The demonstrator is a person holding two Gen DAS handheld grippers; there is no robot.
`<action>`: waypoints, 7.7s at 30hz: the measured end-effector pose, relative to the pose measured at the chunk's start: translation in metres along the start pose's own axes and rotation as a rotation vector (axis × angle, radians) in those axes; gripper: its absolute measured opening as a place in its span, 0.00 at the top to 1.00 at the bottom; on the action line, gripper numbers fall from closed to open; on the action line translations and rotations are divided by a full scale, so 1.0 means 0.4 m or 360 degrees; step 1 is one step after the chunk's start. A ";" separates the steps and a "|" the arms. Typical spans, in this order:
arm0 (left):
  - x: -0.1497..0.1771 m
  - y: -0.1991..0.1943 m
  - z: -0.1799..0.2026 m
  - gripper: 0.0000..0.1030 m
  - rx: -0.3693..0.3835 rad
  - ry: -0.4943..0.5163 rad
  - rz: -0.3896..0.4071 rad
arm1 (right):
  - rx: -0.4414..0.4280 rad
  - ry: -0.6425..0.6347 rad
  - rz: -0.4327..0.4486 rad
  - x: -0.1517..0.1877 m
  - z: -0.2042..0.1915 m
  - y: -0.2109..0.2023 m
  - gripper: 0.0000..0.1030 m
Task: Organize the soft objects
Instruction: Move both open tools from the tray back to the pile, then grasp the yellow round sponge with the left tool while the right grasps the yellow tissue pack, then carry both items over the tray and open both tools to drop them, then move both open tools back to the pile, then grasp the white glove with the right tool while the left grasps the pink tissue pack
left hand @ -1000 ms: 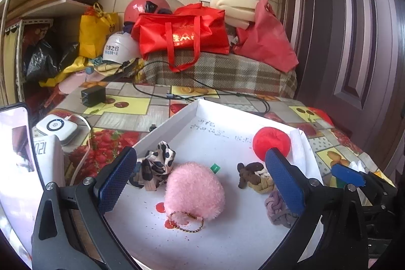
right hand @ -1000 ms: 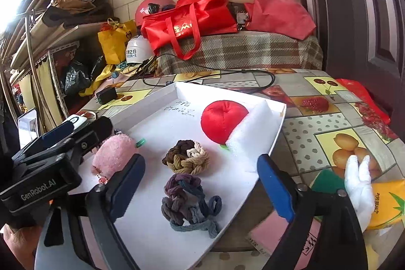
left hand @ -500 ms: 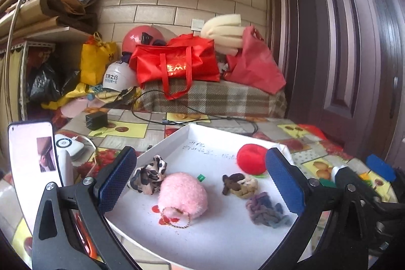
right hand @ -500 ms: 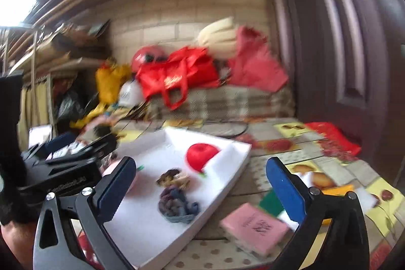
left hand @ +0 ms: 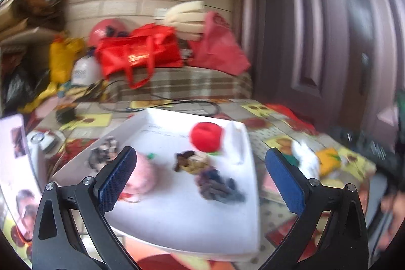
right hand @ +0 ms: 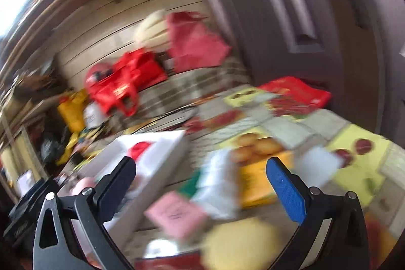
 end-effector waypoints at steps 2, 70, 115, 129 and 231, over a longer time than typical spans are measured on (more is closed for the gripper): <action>0.009 0.017 0.058 0.00 0.0111 0.0092 -0.0069 | 0.0132 0.0052 0.0011 -0.032 0.090 0.025 0.00; 0.052 0.095 0.254 0.43 0.0361 0.0060 -0.0319 | -0.0251 -0.0547 -0.0092 0.004 0.068 -0.046 0.47; -0.003 0.046 -0.239 0.42 -0.0424 -0.0212 -0.0087 | -0.0678 -0.0931 -0.0281 0.178 -0.379 -0.047 0.47; 0.009 0.067 -0.300 0.42 -0.0401 -0.0362 -0.0138 | -0.0477 -0.1142 -0.0501 0.232 -0.490 0.096 0.47; 0.131 0.226 0.262 0.01 0.0433 -0.0096 -0.0802 | -0.0129 -0.0501 -0.0361 0.022 0.043 0.114 0.65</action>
Point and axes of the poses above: each gripper's, at about its wrist camera, not at the fingertips, and y roughly the way its jaws point, z to its right, x to its underside, the point moved 6 cm from there along y, roughly the way its jaws point, and after that the axes turned 15 degrees about x, right-handed, at the moved point
